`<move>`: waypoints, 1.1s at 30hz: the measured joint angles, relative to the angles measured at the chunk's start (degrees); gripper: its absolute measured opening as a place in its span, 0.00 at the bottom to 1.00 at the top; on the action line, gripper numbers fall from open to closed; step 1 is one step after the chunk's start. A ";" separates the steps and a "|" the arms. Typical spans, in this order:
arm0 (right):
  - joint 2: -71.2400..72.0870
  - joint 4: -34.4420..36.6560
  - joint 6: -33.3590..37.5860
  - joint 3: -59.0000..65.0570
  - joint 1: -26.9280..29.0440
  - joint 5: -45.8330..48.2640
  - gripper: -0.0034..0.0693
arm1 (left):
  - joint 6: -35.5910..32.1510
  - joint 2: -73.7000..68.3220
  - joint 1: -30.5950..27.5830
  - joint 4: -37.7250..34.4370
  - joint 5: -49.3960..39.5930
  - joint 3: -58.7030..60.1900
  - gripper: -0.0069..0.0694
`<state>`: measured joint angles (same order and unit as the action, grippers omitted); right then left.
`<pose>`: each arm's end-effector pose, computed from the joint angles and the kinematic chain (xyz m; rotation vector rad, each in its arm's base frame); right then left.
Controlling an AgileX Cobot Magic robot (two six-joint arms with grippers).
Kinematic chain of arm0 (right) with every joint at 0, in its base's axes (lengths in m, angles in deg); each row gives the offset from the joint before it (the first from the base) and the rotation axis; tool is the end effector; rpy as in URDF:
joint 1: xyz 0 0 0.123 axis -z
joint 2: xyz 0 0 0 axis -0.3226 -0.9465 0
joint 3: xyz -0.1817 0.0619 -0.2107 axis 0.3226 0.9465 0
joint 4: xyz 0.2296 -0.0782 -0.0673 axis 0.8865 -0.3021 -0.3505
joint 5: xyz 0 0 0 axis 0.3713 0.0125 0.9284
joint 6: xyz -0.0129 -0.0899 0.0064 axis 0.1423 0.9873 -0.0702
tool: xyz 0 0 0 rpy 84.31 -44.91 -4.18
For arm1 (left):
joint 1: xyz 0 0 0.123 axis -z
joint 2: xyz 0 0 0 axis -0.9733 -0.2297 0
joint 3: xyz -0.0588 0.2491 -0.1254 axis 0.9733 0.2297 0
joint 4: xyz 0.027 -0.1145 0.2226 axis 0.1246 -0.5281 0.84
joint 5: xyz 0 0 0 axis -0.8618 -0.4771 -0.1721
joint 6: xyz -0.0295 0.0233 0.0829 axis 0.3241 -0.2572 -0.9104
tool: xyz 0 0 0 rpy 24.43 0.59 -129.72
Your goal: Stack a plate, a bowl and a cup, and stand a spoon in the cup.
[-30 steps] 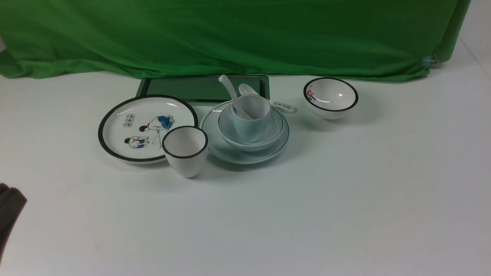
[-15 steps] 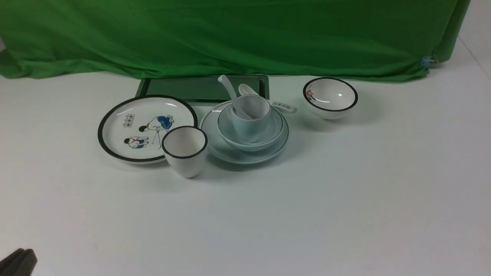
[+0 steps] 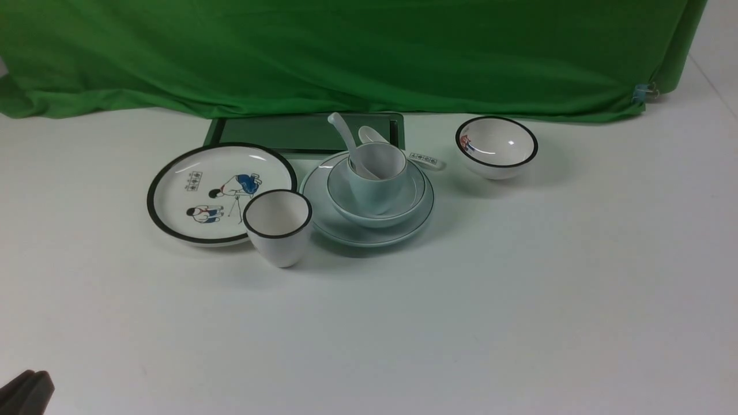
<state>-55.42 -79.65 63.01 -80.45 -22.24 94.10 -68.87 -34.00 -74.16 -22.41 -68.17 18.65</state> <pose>0.0558 0.0044 0.1903 0.0338 1.7129 0.1340 0.0556 -0.0041 0.1883 0.0242 1.7405 -0.0700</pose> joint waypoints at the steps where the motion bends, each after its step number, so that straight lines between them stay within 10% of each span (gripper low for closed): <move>1: 0.00 0.00 0.00 0.00 0.00 0.00 0.22 | 0.00 0.00 0.00 0.00 0.00 0.00 0.08; 33: 0.00 0.00 0.12 0.00 0.00 0.00 0.32 | -0.08 0.00 0.00 0.84 0.00 0.00 0.08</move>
<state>-55.42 -79.65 63.13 -80.45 -22.24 94.10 -68.95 -34.00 -74.16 -21.56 -68.17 18.65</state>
